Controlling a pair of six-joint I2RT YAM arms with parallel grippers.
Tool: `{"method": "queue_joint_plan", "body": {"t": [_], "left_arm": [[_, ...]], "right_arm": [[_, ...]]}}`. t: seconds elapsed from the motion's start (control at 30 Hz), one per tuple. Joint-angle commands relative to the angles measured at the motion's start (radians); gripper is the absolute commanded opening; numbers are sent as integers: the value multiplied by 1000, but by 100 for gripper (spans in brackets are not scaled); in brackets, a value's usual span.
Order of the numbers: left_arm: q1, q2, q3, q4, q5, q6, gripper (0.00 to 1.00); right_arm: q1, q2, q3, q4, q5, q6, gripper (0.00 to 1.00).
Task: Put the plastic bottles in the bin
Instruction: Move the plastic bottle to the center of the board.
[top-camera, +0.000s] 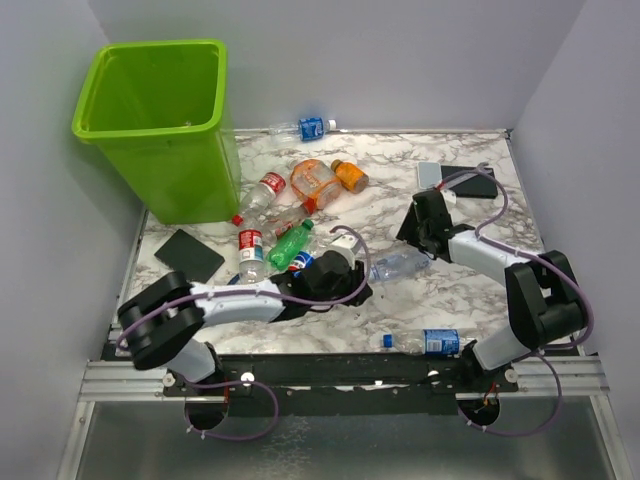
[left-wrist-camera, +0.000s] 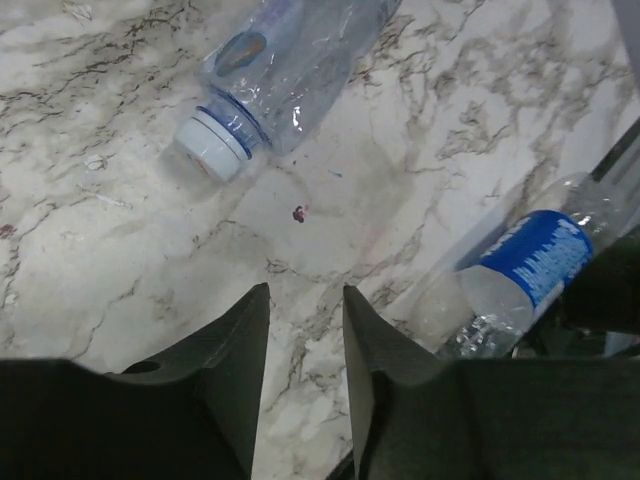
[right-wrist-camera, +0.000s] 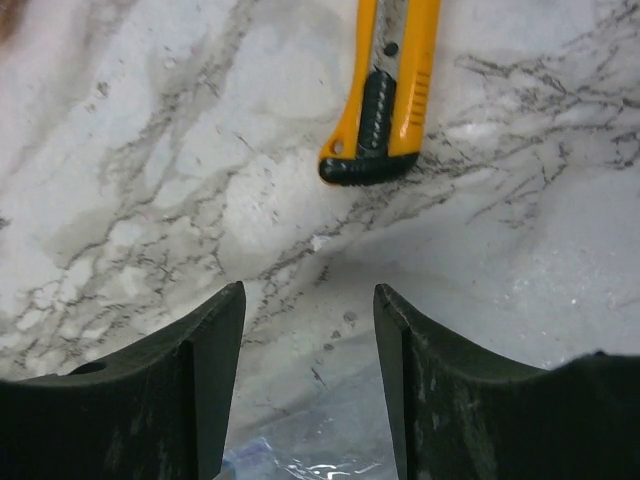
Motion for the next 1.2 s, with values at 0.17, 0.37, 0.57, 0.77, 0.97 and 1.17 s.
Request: {"method": "queue_joint_plan", "body": {"t": [0.17,0.37,0.57,0.77,0.97,1.17], "left_arm": [[-5,406,221,90,68,-32,29],[-3,511,281,93,33,-61,25],[26,526,321,77,-37,-69,25],[80,552,356,61,-47,-74,24],[116,555,371,52,-42,-60,24],[138,386,334,-34,-120,17,27]], "right_arm": [[-7,-151,-174,-41,-18,25,63],[-6,-280,-278,-22,-103,119,69],[-6,-399,-404,43,-215,215,78],[-6,-456,-474,56,-245,242,81],[-7,-546,-482,11,-245,210,85],[-6,-612,-422,-76,-238,86,97]]}}
